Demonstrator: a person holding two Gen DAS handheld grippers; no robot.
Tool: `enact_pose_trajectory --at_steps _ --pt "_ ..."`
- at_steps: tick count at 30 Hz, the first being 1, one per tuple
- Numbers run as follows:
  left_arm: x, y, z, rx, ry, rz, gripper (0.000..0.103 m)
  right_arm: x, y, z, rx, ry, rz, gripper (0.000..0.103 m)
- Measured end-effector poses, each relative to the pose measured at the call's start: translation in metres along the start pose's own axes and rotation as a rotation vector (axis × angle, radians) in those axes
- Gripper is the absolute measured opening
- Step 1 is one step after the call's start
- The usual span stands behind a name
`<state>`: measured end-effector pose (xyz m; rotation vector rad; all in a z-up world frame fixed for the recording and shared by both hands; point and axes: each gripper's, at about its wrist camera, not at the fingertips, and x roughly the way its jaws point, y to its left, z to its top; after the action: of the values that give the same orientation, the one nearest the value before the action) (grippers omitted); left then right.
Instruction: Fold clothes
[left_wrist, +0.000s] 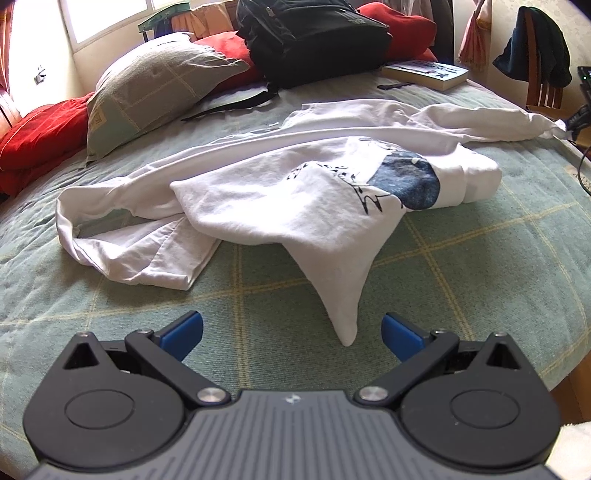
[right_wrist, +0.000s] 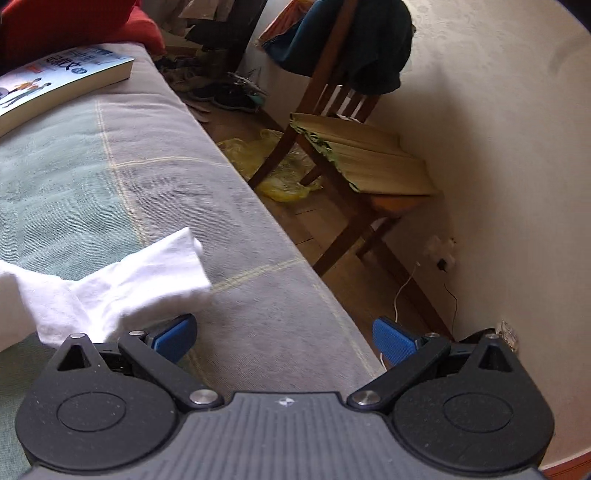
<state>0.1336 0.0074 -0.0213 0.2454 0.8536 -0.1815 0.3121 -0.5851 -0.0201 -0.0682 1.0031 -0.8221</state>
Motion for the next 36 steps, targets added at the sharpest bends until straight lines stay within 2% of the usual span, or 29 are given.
enact_pose_trajectory --at_steps 2,5,9,13,20,25,29,34,36 --pt "0.0 0.001 0.0 0.005 0.001 0.006 0.102 -0.01 -0.003 -0.004 -0.001 -0.013 0.023 0.103" --pt "0.001 0.006 0.001 0.005 0.005 0.024 0.102 -0.038 0.0 -0.012 0.003 -0.06 0.128 0.103" --pt "0.003 0.018 -0.001 -0.012 0.012 0.06 0.102 -0.089 0.02 -0.026 -0.021 -0.138 0.374 0.103" --pt "0.007 0.036 -0.001 -0.044 0.022 0.1 0.102 -0.138 0.067 -0.047 -0.127 -0.207 0.629 0.103" --pt "0.022 0.074 0.003 -0.128 0.039 0.162 0.102 -0.21 0.143 -0.092 -0.307 -0.264 0.853 0.103" --pt "0.035 0.103 0.007 -0.226 0.032 0.133 0.102 -0.261 0.197 -0.125 -0.438 -0.304 1.011 0.103" --pt "0.047 0.115 0.013 -0.291 0.015 0.089 0.102 -0.267 0.213 -0.133 -0.44 -0.282 1.063 0.103" --pt "0.065 0.114 0.018 -0.33 0.016 -0.022 0.102 -0.261 0.221 -0.137 -0.402 -0.234 1.099 0.103" --pt "0.072 0.114 0.018 -0.336 0.016 -0.028 0.102 -0.259 0.224 -0.139 -0.386 -0.215 1.113 0.103"
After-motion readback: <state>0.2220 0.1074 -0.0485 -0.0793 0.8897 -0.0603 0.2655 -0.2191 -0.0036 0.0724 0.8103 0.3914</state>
